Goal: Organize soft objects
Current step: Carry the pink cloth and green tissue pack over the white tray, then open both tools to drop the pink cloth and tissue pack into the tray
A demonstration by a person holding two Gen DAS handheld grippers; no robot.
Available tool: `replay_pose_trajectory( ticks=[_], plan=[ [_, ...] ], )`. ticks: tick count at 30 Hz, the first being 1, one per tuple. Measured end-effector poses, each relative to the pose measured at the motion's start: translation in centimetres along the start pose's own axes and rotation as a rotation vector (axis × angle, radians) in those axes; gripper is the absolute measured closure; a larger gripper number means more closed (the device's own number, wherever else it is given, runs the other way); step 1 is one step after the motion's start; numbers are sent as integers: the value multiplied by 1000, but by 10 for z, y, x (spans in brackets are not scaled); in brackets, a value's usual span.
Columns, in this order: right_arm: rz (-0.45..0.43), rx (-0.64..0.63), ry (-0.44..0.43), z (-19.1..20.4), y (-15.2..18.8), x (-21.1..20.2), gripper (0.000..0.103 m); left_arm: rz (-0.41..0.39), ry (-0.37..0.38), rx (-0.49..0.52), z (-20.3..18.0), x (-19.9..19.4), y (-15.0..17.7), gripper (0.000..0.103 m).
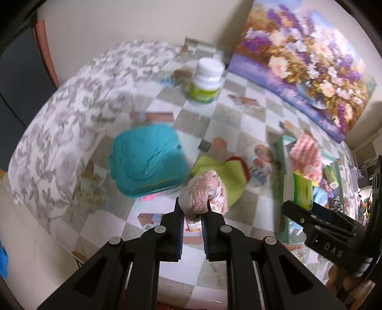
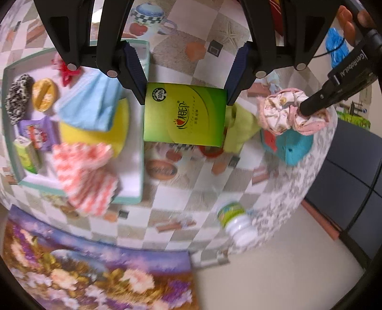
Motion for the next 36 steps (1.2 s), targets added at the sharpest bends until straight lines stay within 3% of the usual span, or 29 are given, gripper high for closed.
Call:
replay_pose_trajectory(
  ticks=[8,15,23,36],
  plan=[
    [-111,87,47,-40,-20,-41,36,-79,26,100,-49,-27,-25,89],
    [-141,190,70,-84,-27,-56,36,-96,36,201,-105,-26,-42,89],
    [-138,295,149,-143,-25,-56,36,-59,66,312,-173,2,-46,89],
    [-90,391,208,-202,-17,-45,36,8,89,401,-238,50,-46,89]
  ],
)
Point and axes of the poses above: each gripper's, at about its wrist camera, not at the fingertips, and x roughly the way its jaws point, z to its left, y to its underside, the point moved 7 cm from there along x, roughly the way its jaws point, and after that the axes turned 15 degrees about y, right-handed, at the moved point
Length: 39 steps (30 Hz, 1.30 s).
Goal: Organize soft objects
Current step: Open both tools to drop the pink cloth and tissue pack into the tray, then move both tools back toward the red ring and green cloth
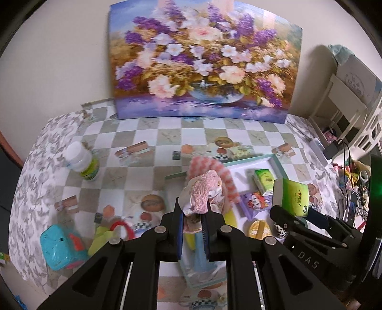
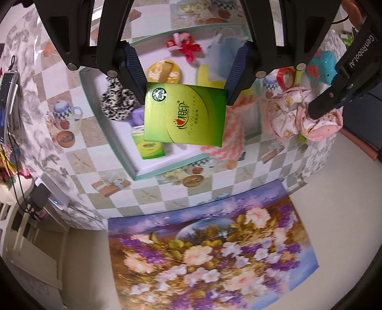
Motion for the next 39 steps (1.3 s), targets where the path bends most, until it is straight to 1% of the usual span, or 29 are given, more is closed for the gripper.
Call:
replay_pose_trajectory(
  ticks=[3,7,11,19,28,30,32,34,37,38,39],
  plan=[
    [18,13,19,-11,0,9,36,9,17,16,-13,12,-4,89],
    [69,31,61,-32,3,31,36,31,54,46,-31,33,-5,89],
    [109,39,86,-44,8,47,36,71,78,39,-39,58,-1,89],
    [154,24,121,-50,16,64,36,151,115,-11,-38,98,14,89],
    [194,-4,147,-46,23,77,36,225,110,-68,-27,124,31,88],
    [187,-10,158,-46,22,76,35,227,109,-75,-26,122,31,84],
    [179,-14,168,-46,20,73,35,219,102,-76,-25,118,28,66],
    [169,-21,172,-46,18,70,34,202,99,-77,-24,112,25,55],
    [150,-32,176,-43,14,62,33,176,89,-76,-22,102,19,53],
    [144,-36,178,-43,13,61,30,169,85,-76,-21,99,17,50],
    [138,-39,181,-42,12,59,24,164,83,-78,-21,98,16,47]
  ],
)
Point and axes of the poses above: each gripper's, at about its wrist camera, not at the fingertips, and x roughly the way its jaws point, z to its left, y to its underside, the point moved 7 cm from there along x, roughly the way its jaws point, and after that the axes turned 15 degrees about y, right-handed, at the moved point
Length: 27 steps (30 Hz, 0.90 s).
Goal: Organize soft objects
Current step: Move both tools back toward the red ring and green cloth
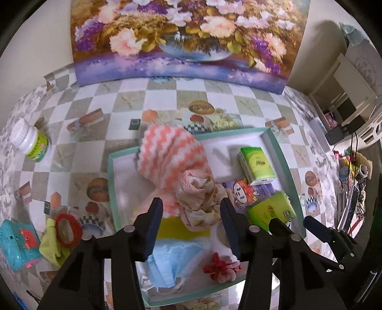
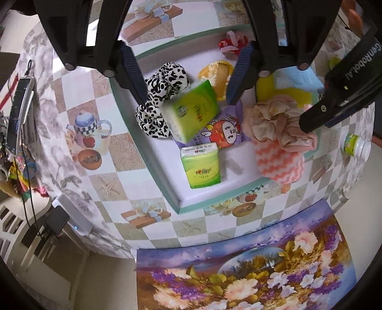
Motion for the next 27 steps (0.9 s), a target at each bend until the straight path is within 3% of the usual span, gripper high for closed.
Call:
replay_pose_trajectory(
  ticks=[2,9,10,12,15,17,27],
  plan=[
    [-17,-6,9,1,-2,-5,21,-21,6,-9,1,-7,-3,40],
    [-33,-9,6,3,-2,-9,19,-61,0,-24,10,-16,-5,40],
    [-35,-8,4,3,-2,-10,17,-62,1,-31,12,-16,-4,40],
    [-42,-6,4,3,-2,-11,0,-61,2,-44,16,-15,-3,40],
    [-60,-16,5,6,-3,-14,0,-82,-1,-37,21,-17,-3,32],
    [-67,-17,1,7,-3,-15,0,-116,-32,-11,23,-22,-5,12],
    [-86,-4,-17,15,-2,-18,0,-190,-67,-16,51,-37,-6,5]
  ],
)
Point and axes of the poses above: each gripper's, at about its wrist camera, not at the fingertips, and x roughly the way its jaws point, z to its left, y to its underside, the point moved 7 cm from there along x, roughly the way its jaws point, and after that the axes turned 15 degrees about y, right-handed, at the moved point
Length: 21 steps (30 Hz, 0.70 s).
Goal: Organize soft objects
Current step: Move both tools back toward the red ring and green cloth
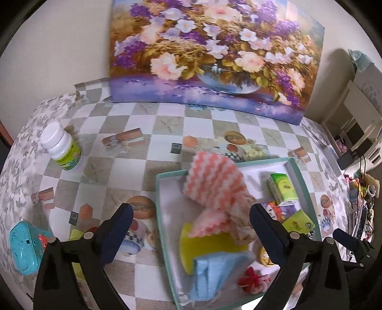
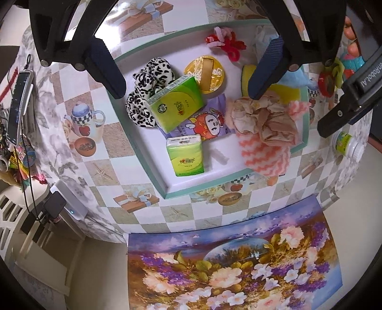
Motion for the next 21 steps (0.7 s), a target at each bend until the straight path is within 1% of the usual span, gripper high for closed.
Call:
replay_pose_trajectory(
  ticks=[5,10,13,15,17,19,21],
  plan=[
    [-53,9,-23,8,-6,-12,0,-23,-12,-29,21,-8,-1,4],
    [-68,0,-55,24,-6,-19,0,-48,-3,-57,40,-19,-3,4],
    [-75,-32,-35,34,-5,-21,0,-43,-2,-68,51,-26,-2,4],
    [-78,-47,-39,40,-5,-23,0,-36,-20,-64,57,-30,-2,4],
    [-90,-67,-48,51,-5,-28,0,-28,-56,-57,66,-37,-1,4],
    [-101,-95,-48,62,-5,-32,0,-23,-90,-68,76,-44,-1,4],
    [-109,-118,-52,73,-4,-36,0,-17,-100,-86,87,-50,0,4]
  ],
)
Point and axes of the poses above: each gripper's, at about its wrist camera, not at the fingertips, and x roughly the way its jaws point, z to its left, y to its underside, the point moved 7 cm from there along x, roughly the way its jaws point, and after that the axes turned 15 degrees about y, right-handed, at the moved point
